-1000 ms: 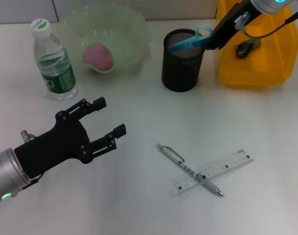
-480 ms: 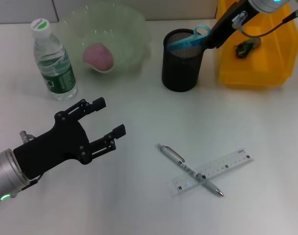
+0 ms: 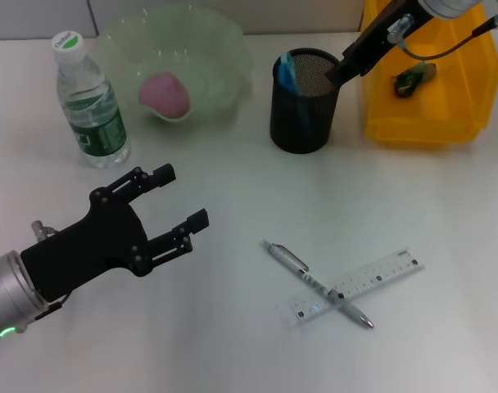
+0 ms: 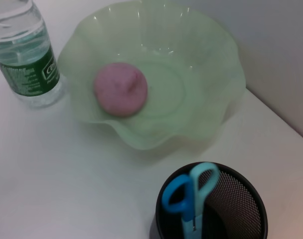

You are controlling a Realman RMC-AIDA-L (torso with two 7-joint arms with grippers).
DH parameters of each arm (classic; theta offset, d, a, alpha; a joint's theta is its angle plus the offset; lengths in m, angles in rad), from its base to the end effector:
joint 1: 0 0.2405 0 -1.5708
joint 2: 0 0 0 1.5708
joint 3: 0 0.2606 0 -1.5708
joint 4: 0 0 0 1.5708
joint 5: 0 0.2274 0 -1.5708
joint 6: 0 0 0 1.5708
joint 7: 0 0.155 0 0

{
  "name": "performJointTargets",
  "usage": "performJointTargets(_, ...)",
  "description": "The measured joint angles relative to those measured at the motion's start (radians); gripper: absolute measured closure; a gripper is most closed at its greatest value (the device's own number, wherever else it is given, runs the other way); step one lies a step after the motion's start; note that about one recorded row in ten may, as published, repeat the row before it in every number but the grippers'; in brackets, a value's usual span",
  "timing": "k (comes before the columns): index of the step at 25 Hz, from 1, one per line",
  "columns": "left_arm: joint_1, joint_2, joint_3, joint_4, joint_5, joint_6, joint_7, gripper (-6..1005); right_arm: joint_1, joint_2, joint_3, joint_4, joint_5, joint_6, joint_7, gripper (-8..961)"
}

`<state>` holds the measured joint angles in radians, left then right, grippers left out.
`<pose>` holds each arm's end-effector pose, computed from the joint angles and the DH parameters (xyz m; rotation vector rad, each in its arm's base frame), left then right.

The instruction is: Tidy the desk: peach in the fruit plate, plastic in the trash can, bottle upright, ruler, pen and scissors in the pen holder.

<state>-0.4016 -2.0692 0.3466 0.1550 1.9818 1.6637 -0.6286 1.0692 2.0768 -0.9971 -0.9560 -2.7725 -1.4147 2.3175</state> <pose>-0.3075 0.2648 -0.0546 -2.4175 -0.3514 -1.0416 0.1075 0.4734 0.0052 -2.5896 0.6272 -0.3832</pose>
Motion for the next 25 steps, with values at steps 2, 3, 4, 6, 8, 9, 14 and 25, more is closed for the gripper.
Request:
performJointTargets(2,0.0,0.0,0.0,0.0,0.0,0.001,0.0,218,0.0,0.001,0.0,0.0,0.001,0.0,0.0,673)
performJointTargets(3,0.0,0.0,0.0,0.0,0.0,0.002,0.0,218,0.0,0.001,0.0,0.0,0.001,0.0,0.0,639)
performJointTargets(4,0.0,0.0,0.0,0.0,0.0,0.003,0.0,218,0.0,0.001,-0.001,0.0,0.001,0.0,0.0,594)
performJointTargets(6,0.0,0.0,0.0,0.0,0.0,0.004,0.0,218,0.0,0.001,-0.002,0.0,0.002,0.0,0.001,503)
performJointTargets(8,0.0,0.0,0.0,0.0,0.0,0.005,0.0,218,-0.001,0.002,-0.002,0.0,0.002,0.001,0.003,412)
performJointTargets(9,0.0,0.001,0.0,0.0,0.0,0.006,0.0,218,-0.001,0.002,-0.002,0.0,0.002,0.0,0.005,376)
performJointTargets(14,0.001,0.002,0.001,0.0,0.0,0.007,0.0,218,-0.002,0.002,-0.004,0.0,0.002,0.001,0.008,195)
performJointTargets(25,0.003,0.002,0.003,0.001,0.0,0.009,0.0,218,-0.004,0.003,-0.005,0.0,0.002,-0.002,0.008,189)
